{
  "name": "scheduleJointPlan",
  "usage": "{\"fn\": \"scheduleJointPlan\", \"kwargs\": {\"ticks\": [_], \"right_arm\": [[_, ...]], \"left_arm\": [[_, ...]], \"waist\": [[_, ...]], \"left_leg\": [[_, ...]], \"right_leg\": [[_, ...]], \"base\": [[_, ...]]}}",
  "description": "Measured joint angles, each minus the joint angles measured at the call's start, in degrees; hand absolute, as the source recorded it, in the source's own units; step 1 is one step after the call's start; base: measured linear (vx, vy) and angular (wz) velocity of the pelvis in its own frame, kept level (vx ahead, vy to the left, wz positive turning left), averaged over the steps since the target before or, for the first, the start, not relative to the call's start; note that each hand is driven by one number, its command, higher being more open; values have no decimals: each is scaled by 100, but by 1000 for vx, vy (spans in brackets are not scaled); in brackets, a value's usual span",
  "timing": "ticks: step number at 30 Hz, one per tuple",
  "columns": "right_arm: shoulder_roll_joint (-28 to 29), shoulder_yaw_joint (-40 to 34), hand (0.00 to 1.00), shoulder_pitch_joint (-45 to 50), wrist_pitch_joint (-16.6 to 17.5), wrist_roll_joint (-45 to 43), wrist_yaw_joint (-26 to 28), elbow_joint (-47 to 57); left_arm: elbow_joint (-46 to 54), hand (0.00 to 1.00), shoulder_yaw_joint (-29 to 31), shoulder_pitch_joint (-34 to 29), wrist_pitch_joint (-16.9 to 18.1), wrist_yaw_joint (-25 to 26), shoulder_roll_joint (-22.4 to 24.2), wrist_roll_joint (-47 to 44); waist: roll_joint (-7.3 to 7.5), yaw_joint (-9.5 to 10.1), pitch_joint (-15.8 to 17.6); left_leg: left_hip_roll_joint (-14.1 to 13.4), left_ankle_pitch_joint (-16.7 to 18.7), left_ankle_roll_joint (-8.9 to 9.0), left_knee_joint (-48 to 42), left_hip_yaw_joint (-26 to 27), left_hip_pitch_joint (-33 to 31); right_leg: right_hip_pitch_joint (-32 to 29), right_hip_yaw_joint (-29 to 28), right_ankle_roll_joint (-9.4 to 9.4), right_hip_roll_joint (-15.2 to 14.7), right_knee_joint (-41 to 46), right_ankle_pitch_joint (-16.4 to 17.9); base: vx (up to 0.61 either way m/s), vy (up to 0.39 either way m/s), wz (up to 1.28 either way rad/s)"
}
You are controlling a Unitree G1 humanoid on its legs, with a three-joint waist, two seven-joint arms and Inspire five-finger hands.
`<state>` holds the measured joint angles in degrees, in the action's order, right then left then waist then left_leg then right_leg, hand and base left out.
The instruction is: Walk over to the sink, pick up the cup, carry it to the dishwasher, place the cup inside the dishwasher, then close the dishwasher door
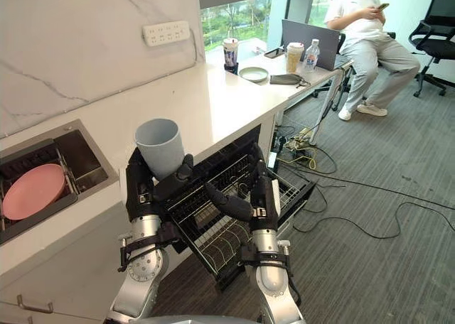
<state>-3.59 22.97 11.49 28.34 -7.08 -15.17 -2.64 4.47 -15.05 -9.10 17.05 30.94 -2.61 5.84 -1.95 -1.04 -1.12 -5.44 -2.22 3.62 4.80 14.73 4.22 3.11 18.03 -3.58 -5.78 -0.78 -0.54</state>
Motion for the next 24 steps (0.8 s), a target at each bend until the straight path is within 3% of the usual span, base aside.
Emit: {"fn": "scheduleJointPlan", "kwargs": {"ticks": [8, 14, 18, 24], "right_arm": [[-24, 249, 100, -28, 355, -271, 535, 0], [-81, 477, 100, -139, 362, -688, 967, -43], [-36, -71, 100, 196, 360, -3517, 3091, -157], [-30, -167, 100, 194, 348, -3763, 3024, -127]], "left_arm": [[-370, 0, -4, 94, -71, 138, -49, 549], [-772, 0, -44, 316, -70, 172, -49, 986], [-775, 0, 43, 314, 26, 449, -57, 1363], [-776, 0, 38, 317, 129, 674, -9, 1815]], "waist": [[-12, -59, -110], [-14, -155, -184], [-17, -160, -185], [-32, -256, -198]], "left_leg": [[-23, 0, 2, 5, 223, 19], [-26, 2, 5, 5, 306, 15], [-19, 1, 3, 5, 397, -11], [-31, -1, 6, 6, 417, -11]], "right_leg": [[-54, -209, 27, 58, -133, -134], [-60, -298, 31, 82, -240, -221], [-139, -387, 27, 82, -250, -258], [-116, -403, 38, 99, -320, -302]], "base": [[-18, -5, -15], [-7, -9, -8], [-23, -7, -10], [-8, -6, -3]]}}
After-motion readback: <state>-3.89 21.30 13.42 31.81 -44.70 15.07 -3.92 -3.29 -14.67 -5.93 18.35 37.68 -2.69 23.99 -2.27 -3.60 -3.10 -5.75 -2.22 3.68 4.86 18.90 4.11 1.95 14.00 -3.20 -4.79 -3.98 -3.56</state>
